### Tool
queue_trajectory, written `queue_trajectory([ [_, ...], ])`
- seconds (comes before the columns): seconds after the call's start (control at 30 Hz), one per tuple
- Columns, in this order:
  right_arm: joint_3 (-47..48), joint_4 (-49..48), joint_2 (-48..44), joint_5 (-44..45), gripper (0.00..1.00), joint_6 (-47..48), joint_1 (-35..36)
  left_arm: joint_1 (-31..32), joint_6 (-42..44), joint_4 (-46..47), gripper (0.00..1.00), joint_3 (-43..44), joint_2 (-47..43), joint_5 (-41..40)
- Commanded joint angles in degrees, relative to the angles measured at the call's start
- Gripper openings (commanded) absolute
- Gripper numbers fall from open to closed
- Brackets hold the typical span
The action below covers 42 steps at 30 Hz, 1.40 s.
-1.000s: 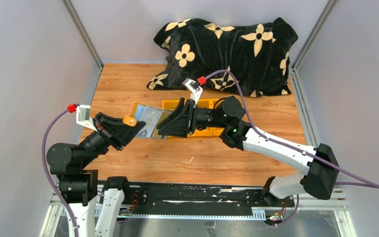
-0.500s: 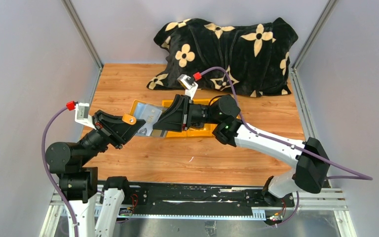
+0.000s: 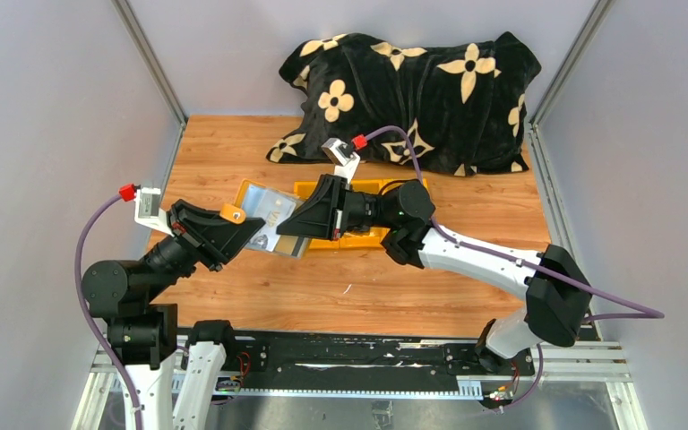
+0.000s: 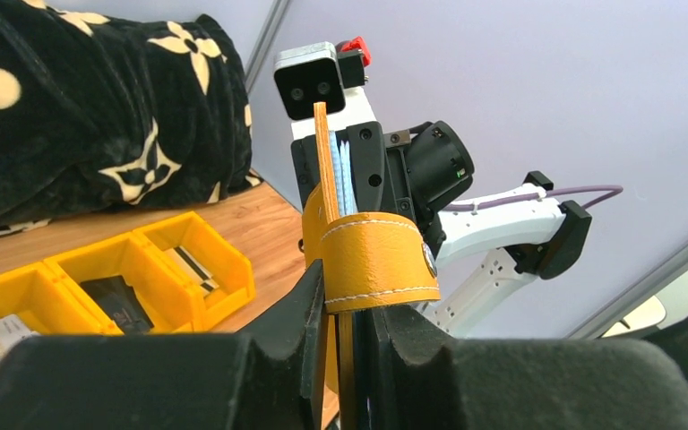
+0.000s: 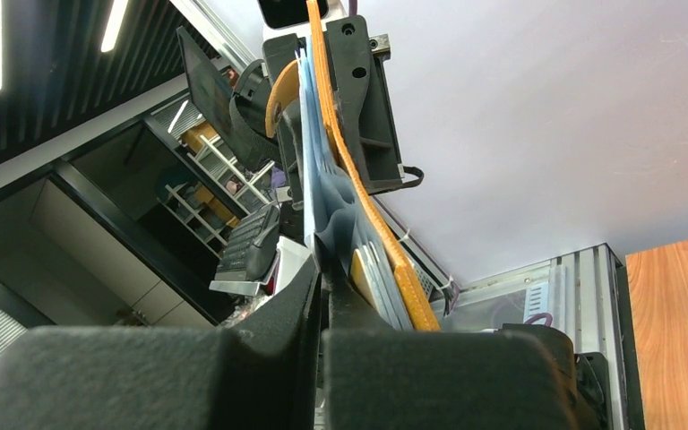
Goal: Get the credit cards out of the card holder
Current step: Remove the credit card from the card holder.
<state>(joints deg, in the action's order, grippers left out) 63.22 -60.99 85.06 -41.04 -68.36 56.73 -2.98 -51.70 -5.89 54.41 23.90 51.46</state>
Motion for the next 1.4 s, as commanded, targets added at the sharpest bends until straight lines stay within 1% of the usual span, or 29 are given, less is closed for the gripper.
queue_trajectory([
  [0.0, -1.61, -7.12, -2.15, -0.51, 0.0, -1.04, 0.58, 0.0, -0.59, -1.11, 0.2, -0.3, 0.36, 1.51],
  [0.27, -6.38, -5.99, -4.97, -0.42, 0.0, 1.32, 0.58, 0.0, -1.03, -0.53, 0.14, 0.74, 0.81, 0.66],
  [0.5, -7.48, -5.76, -6.31, -1.65, 0.0, 2.25, 0.58, 0.01, -0.33, -1.53, 0.05, 1.57, 0.62, -0.22],
  [0.63, -7.99, -5.7, -7.01, -0.91, 0.0, 2.65, 0.71, 0.03, -0.02, -1.94, 0.0, 1.67, 0.62, -0.63],
  [0.7, -7.28, -6.07, -6.73, -0.6, 0.05, 2.37, 0.96, 0.02, 0.14, -2.07, 0.0, 1.39, 0.53, -0.83],
  [0.73, -6.69, -6.52, -6.39, -0.29, 0.1, 2.06, 1.13, 0.04, 0.19, -2.1, 0.0, 1.28, 0.53, -0.96],
  [0.8, -5.23, -7.37, -5.36, 0.1, 0.25, 1.39, 1.66, 0.0, 0.2, -2.13, 0.0, 1.31, 0.53, -1.09],
  [0.83, -4.47, -7.71, -4.81, 0.35, 0.29, 1.08, 1.96, 0.0, 0.26, -2.17, 0.0, 1.29, 0.61, -1.18],
  [0.9, -2.97, -8.93, -3.54, 0.51, 0.35, 0.38, 2.51, 0.04, 0.37, -2.35, 0.0, 1.41, 0.62, -1.19],
  [0.97, -1.86, -10.0, -2.26, 0.45, 0.37, -0.58, 2.75, 0.0, 0.37, -2.37, 0.0, 1.68, 0.61, -1.04],
  [1.03, -1.45, -10.91, -1.68, 0.56, 0.35, -1.35, 2.77, 0.0, 0.46, -2.49, 0.0, 1.9, 0.62, -1.0],
  [1.1, -1.56, -10.82, -1.65, 0.98, 0.27, -1.45, 2.75, 0.0, 0.46, -2.48, 0.0, 2.01, 0.62, -0.92],
  [1.2, -1.97, -9.85, -1.89, 1.62, 0.09, -1.34, 2.71, 0.0, 0.37, -2.25, 0.0, 2.01, 0.58, -0.93],
  [1.27, -2.6, -9.59, -2.2, 1.75, 0.0, -1.37, 2.33, 0.01, 0.45, -2.22, 0.0, 2.06, 0.62, -0.84],
  [1.37, -4.55, -9.29, -3.5, 1.55, 0.0, -1.5, 1.12, 0.0, 0.91, -2.27, 0.0, 2.47, 0.68, -0.77],
])
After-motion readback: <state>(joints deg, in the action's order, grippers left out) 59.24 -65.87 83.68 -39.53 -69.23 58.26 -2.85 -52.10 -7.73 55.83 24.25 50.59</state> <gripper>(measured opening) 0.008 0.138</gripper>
